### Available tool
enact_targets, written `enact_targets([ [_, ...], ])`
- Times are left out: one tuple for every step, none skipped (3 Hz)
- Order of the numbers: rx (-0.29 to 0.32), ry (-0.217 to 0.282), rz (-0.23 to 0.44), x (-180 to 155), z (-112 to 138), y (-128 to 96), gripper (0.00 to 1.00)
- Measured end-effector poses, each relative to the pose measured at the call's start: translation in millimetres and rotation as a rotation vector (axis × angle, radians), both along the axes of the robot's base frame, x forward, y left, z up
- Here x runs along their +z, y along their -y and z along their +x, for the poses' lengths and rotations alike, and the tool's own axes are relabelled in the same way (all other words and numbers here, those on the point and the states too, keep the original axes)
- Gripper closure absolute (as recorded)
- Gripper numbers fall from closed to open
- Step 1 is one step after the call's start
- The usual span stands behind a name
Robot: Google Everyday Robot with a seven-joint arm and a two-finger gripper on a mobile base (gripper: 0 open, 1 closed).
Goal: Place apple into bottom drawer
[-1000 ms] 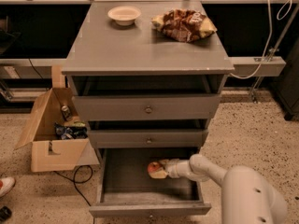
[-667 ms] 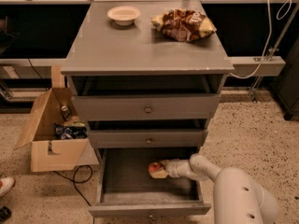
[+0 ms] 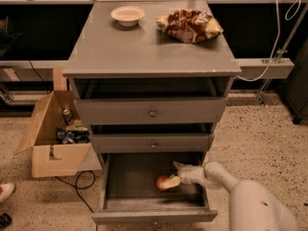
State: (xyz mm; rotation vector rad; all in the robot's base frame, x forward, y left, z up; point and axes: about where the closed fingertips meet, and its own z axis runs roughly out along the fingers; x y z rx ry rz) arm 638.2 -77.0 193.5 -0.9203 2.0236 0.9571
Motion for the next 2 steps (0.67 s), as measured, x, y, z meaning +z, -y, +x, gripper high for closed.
enact_targets([
  [-0.049,0.041,0.045,30,-14,34,0.00],
  [-0.078,0.096,0.090,61,-29,62,0.00],
])
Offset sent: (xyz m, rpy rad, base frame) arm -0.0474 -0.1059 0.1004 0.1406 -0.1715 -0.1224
